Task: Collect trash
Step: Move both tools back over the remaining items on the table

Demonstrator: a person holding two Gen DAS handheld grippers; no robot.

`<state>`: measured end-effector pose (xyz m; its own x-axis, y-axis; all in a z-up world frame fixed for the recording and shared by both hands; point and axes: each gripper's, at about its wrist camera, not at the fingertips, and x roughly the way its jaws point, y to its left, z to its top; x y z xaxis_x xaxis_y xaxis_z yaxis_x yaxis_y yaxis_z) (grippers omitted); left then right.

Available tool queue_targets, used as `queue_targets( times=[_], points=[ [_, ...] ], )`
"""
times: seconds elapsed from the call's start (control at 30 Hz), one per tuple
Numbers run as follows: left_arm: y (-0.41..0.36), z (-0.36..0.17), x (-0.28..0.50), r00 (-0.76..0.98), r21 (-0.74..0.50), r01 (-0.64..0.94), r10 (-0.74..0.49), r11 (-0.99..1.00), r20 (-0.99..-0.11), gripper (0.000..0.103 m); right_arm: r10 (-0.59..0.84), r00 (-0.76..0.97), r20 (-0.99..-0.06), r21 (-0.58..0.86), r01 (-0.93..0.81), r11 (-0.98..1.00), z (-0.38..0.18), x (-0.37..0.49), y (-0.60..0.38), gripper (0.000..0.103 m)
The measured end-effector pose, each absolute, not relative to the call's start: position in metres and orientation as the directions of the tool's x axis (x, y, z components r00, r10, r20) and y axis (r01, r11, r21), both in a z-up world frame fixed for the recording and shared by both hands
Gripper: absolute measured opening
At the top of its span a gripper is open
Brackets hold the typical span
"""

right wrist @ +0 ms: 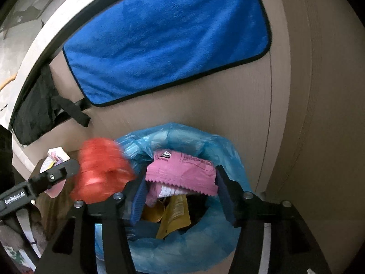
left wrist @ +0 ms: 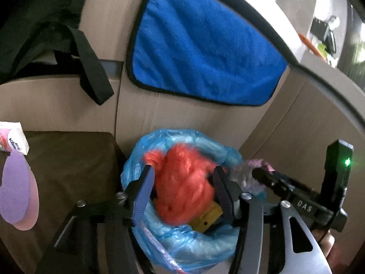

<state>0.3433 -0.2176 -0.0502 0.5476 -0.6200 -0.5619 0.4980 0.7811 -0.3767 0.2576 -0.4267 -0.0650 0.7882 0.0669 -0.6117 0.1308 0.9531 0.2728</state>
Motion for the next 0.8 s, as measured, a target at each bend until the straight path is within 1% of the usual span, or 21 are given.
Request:
queue_targets(
  times=[0.03, 0.1, 0.27, 0.37, 0.47, 0.63, 0.8],
  points=[
    [-0.214, -0.047, 0.344, 0.545, -0.396, 0.5, -0.635, 0.77, -0.547, 0.061, 0.068, 0.789, -0.611, 0.275, 0.131, 0.952, -0.064, 0.256, -0.427, 0.054],
    [-0.209, -0.041, 0.343, 0.553, -0.409, 0.496, -0.642, 0.766, -0.531, 0.065, 0.086, 0.792, -0.605, 0.288, 0.117, 0.95, -0.061, 0.254, -0.427, 0.055],
    [-0.184, -0.022, 0.337, 0.605, -0.401, 0.467, -0.616, 0.788, -0.505, 0.065, 0.096, 0.807, -0.583, 0.268, 0.08, 0.96, -0.046, 0.247, -0.415, 0.056],
    [-0.162, -0.017, 0.33, 0.63, -0.39, 0.438, -0.586, 0.81, -0.509, 0.065, 0.101, 0.817, -0.568, 0.262, 0.063, 0.963, -0.036, 0.244, -0.407, 0.064],
    [-0.132, -0.015, 0.325, 0.652, -0.394, 0.398, -0.558, 0.828, -0.514, 0.065, 0.105, 0.812, -0.574, 0.252, 0.053, 0.966, -0.027, 0.245, -0.399, 0.067],
    [-0.079, -0.013, 0.309, 0.702, -0.368, 0.338, -0.492, 0.866, -0.515, 0.065, 0.102, 0.805, -0.585, 0.25, 0.059, 0.967, -0.017, 0.247, -0.388, 0.067],
    [-0.019, -0.014, 0.289, 0.759, -0.3, 0.266, -0.391, 0.916, -0.521, 0.065, 0.078, 0.829, -0.554, 0.19, 0.034, 0.981, 0.001, 0.242, -0.358, 0.067]
  ],
)
